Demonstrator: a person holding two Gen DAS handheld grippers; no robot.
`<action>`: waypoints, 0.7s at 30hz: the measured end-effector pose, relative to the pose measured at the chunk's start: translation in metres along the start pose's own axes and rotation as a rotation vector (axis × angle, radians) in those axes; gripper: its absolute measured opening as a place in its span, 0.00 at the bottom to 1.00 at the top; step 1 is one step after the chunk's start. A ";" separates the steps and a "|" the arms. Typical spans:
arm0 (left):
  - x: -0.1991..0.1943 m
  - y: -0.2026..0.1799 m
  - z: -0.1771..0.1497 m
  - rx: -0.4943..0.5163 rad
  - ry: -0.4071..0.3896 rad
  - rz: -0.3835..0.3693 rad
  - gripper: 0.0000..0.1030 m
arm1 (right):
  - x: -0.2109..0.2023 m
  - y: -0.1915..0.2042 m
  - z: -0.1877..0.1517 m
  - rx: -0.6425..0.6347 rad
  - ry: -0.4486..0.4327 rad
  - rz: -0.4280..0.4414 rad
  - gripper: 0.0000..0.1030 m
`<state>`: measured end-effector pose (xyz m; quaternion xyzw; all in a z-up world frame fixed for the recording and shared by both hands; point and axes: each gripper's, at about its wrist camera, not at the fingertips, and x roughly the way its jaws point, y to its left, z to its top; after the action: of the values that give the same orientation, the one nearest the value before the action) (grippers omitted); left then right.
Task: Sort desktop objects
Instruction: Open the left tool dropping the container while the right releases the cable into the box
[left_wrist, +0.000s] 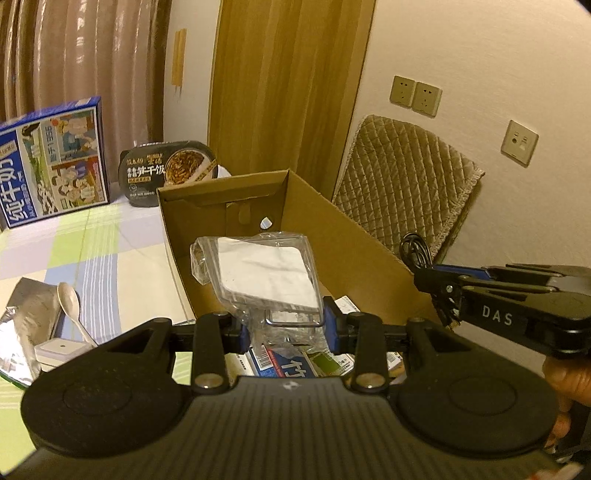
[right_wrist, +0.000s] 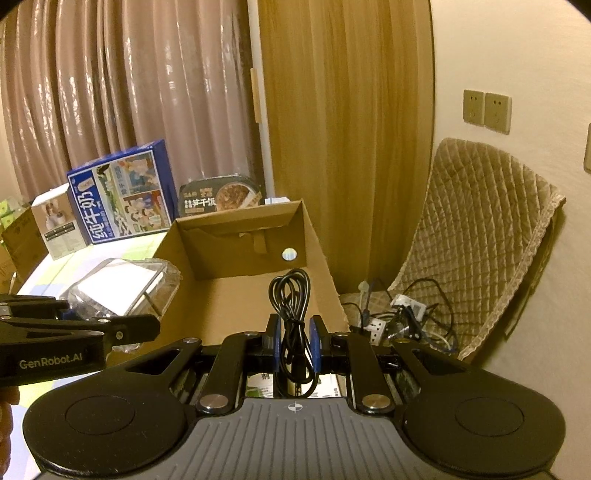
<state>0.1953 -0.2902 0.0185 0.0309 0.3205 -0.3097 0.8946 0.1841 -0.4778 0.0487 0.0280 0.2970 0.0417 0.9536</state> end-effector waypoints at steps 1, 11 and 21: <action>0.002 0.001 0.000 -0.005 0.004 -0.001 0.31 | 0.001 0.000 0.000 0.000 0.002 0.001 0.12; 0.021 0.006 -0.001 -0.009 0.009 -0.017 0.41 | 0.009 -0.002 -0.003 0.002 0.015 -0.004 0.12; -0.001 0.029 -0.005 -0.057 -0.020 0.032 0.41 | 0.011 0.005 -0.006 -0.001 0.023 0.008 0.12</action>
<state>0.2090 -0.2647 0.0110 0.0074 0.3196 -0.2865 0.9032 0.1897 -0.4720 0.0381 0.0283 0.3079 0.0458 0.9499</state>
